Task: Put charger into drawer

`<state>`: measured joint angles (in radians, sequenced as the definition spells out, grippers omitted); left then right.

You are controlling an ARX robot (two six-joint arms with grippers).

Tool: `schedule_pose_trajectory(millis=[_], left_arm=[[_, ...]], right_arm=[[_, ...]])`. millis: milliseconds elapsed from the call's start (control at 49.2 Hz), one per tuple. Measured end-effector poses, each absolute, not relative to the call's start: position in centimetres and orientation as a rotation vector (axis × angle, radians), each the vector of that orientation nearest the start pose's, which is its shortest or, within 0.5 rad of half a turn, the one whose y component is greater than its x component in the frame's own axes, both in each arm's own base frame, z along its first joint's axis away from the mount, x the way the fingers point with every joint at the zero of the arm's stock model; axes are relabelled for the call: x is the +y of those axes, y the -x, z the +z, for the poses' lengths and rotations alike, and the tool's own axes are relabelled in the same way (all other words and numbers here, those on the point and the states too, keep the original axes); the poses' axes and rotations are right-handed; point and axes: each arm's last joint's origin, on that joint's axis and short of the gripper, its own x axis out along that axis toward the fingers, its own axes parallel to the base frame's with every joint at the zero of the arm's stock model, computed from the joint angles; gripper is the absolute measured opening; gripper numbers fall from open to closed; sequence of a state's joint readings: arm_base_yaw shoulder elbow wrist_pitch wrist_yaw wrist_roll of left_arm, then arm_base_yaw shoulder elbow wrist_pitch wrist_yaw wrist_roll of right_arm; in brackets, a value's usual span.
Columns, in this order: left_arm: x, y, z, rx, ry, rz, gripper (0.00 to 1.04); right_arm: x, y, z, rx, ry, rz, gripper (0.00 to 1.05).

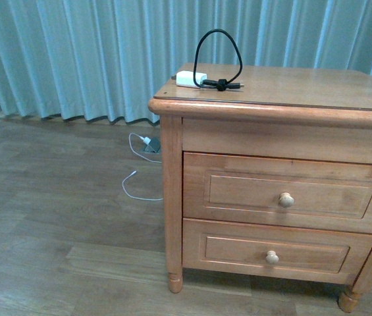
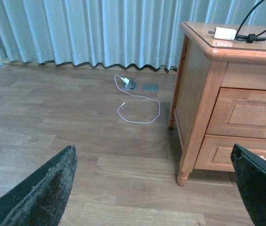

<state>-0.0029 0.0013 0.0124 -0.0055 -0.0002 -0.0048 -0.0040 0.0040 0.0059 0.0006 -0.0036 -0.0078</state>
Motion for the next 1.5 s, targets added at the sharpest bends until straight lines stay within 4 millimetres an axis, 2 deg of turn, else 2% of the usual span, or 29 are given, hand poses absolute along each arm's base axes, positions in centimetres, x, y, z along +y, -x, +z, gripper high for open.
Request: schedule_pose_trajectory(millis=[589, 690, 792, 995, 1198, 1279, 1360, 1503], left_arm=[[0.0, -9.7, 16.7, -0.006, 0.005, -0.003, 0.99], [0.0, -9.7, 16.7, -0.006, 0.005, -0.003, 0.99], [0.0, -9.7, 16.7, -0.006, 0.005, -0.003, 0.99], [0.0, -9.7, 16.7, -0.006, 0.005, -0.003, 0.99], [0.0, -9.7, 16.7, -0.006, 0.005, -0.003, 0.99], [0.0, -9.7, 16.7, -0.006, 0.005, -0.003, 0.99], [0.0, -9.7, 16.7, -0.006, 0.005, -0.003, 0.99], [0.0, -9.7, 16.7, -0.006, 0.005, -0.003, 0.99]], right_arm=[[0.0, -9.8, 16.5, -0.002, 0.007, 0.0, 0.97], [0.1, -10.2, 16.3, 0.2, 0.059, 0.062, 0.97], [0.2, -11.5, 16.4, 0.288, 0.058, 0.095, 0.97], [1.4, -16.0, 17.9, 0.325, 0.08, 0.165, 0.97], [3.8, -22.6, 17.6, 0.366, 0.098, 0.2, 0.97], [5.1, -25.8, 16.9, 0.389, 0.084, 0.194, 0.97], [6.7, -29.5, 15.3, 0.416, 0.071, 0.174, 0.97], [8.4, -33.9, 12.6, 0.444, 0.056, 0.13, 0.97]])
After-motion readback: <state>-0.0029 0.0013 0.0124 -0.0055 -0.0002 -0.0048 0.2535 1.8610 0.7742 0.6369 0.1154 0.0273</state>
